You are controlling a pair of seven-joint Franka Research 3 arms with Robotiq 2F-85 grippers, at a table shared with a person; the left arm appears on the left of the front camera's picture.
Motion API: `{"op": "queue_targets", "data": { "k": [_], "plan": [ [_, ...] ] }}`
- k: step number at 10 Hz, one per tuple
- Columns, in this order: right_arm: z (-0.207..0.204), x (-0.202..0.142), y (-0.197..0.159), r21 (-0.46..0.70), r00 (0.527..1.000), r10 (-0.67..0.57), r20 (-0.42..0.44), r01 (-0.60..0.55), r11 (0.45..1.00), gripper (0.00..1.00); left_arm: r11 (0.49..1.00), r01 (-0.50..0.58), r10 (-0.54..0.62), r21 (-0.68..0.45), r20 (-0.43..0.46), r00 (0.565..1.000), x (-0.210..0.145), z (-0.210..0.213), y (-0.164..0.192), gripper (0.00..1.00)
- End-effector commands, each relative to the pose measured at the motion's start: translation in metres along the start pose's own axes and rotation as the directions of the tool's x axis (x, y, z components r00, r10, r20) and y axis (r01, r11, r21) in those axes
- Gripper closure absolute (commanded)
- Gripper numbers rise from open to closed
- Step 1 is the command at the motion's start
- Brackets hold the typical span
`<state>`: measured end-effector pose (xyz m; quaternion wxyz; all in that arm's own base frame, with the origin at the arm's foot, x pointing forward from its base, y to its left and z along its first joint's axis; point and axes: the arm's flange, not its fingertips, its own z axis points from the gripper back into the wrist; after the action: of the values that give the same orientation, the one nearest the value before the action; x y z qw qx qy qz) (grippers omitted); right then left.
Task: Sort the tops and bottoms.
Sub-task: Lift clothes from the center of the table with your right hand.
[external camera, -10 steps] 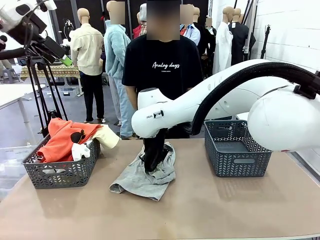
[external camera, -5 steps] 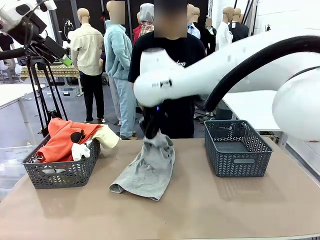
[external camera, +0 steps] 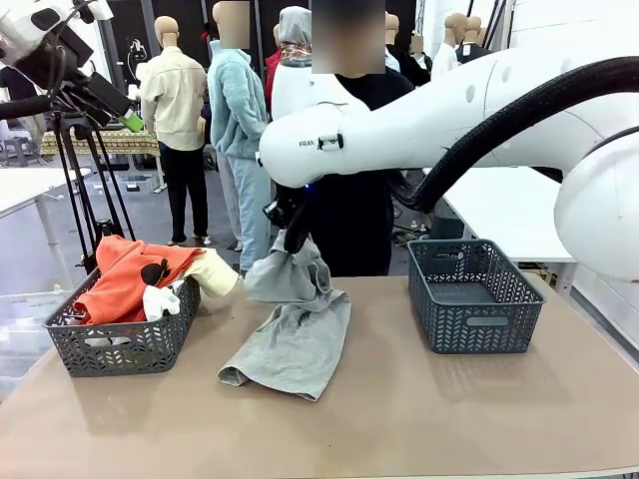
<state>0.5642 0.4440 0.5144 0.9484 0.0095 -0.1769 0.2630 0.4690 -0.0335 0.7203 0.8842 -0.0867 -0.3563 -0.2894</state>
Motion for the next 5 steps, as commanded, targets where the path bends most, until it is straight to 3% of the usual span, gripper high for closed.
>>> {"op": "queue_targets", "data": {
  "k": [1, 3, 4, 5],
  "plan": [
    [-0.001, -0.003, -0.002, -0.002, 0.999, -0.025, -0.025, 0.025, 1.0, 1.0, 1.0, -0.001, 0.001, 0.001, -0.006, 1.0, 0.0, 0.002, 0.0, 0.0],
    [-0.006, -0.003, -0.003, -0.004, 1.0, -0.003, -0.014, 0.003, 1.0, 1.0, 1.0, -0.001, 0.001, 0.001, -0.006, 1.0, 0.0, 0.002, 0.0, 0.0],
    [0.014, 0.011, -0.005, -0.123, 0.998, -0.005, 0.064, 0.013, 0.992, 1.0, 1.0, -0.001, 0.001, 0.001, -0.006, 1.0, 0.0, 0.002, 0.0, 0.0],
    [0.06, 0.038, -0.015, -0.244, 0.981, 0.005, 0.196, 0.044, 0.969, 1.0, 1.0, -0.001, 0.001, 0.001, -0.006, 1.0, 0.0, 0.002, 0.0, 0.0]
  ]
}}
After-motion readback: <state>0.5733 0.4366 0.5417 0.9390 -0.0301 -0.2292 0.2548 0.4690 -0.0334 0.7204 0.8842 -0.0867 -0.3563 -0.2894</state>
